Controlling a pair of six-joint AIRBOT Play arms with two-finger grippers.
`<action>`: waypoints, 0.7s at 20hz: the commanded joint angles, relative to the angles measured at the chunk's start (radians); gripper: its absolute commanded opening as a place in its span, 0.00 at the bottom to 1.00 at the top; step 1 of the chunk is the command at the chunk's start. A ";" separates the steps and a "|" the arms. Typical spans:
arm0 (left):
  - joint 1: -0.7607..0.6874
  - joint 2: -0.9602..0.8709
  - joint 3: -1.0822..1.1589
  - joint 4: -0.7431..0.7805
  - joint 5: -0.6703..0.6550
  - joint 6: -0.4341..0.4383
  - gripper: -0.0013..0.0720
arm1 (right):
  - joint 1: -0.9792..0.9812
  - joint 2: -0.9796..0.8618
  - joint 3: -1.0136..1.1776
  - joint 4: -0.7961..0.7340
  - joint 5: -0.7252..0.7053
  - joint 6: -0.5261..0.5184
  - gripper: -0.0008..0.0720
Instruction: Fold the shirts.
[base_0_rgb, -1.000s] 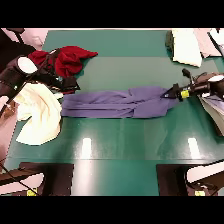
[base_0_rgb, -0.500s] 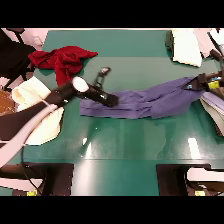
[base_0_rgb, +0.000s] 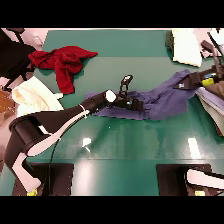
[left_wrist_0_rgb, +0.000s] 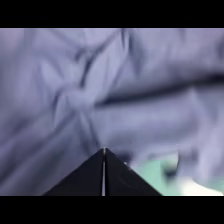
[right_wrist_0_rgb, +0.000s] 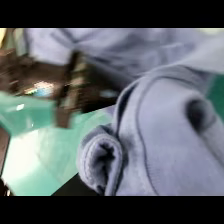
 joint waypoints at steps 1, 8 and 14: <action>-0.009 -0.056 0.047 0.010 0.015 0.006 0.04 | 0.138 0.010 0.003 0.038 -0.030 0.041 0.04; 0.272 0.219 0.052 0.966 -0.277 -0.529 0.04 | 0.385 -0.045 0.002 0.158 -0.291 0.057 0.04; 0.466 0.485 0.051 1.005 -0.463 -0.481 0.04 | 0.704 -0.264 0.003 0.276 -0.662 0.089 0.04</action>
